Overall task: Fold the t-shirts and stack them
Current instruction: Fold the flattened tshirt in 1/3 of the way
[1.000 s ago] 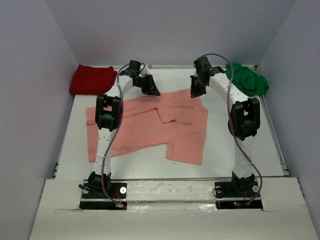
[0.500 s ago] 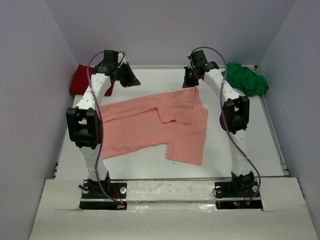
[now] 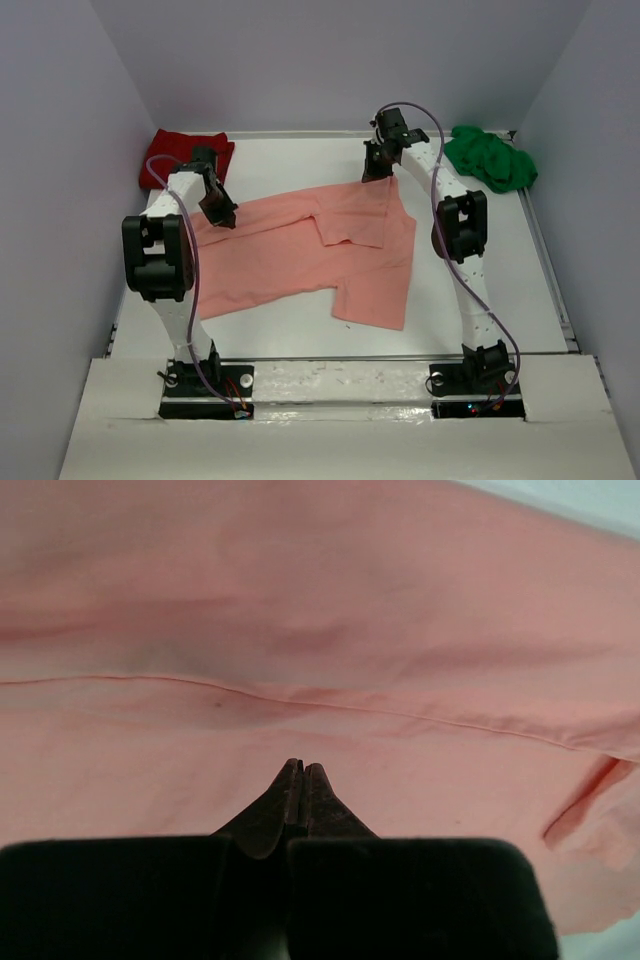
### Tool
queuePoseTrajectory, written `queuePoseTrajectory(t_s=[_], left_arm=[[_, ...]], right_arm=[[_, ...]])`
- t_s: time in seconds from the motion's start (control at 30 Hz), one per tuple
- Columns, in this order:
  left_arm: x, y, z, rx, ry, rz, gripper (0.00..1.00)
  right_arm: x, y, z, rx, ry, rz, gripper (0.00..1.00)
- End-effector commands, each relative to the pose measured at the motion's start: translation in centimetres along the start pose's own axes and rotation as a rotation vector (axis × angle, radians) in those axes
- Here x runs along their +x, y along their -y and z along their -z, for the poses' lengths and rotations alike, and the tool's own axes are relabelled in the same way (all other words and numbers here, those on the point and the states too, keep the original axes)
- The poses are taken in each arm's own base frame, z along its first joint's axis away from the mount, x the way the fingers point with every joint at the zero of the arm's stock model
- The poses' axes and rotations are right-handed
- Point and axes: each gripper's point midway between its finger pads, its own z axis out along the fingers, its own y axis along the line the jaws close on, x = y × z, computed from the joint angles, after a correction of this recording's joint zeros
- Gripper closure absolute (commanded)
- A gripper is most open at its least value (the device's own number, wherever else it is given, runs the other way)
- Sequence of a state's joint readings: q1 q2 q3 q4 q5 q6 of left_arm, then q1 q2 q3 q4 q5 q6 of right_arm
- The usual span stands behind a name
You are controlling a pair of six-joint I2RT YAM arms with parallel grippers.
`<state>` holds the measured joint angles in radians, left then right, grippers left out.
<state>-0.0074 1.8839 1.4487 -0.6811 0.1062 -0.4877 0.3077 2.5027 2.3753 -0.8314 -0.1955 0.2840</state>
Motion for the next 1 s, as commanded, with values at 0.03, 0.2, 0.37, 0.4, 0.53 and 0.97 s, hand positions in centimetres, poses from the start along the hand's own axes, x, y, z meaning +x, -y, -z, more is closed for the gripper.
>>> queuePoseTrajectory(t_s=[0.03,0.2,0.37,0.4,0.53,0.97], left_arm=[[-0.8,-3.6,0.9,-0.064,0.05,0.053,1.0],[-1.9,-6.1,0.2,-0.109,0.049,0.094,1.0],[-3.6,-6.8,0.4,-0.125,0.07,0.107,1.0],[-4.1,-7.3,0.3,-0.157,0.08,0.104,1.0],[-5.2,-7.5,-0.2,-0.166,0.081,0.104,1.0],[-6.9,-8.2,-1.9,-0.227,0.073,0.106,1.0]], right_arm=[[-1.6,0.5,0.3,-0.004,0.044,0.023,1.0],[-1.0,1.3,-0.4,0.028,0.03,0.018,1.0],[-0.5,1.8,-0.9,0.045,0.016,0.019,1.0],[-0.1,2.1,-1.2,0.054,0.008,0.016,1.0],[0.9,2.6,-1.9,0.066,-0.019,0.012,1.0],[1.9,3.5,-2.7,0.093,-0.046,0.011,1.0]])
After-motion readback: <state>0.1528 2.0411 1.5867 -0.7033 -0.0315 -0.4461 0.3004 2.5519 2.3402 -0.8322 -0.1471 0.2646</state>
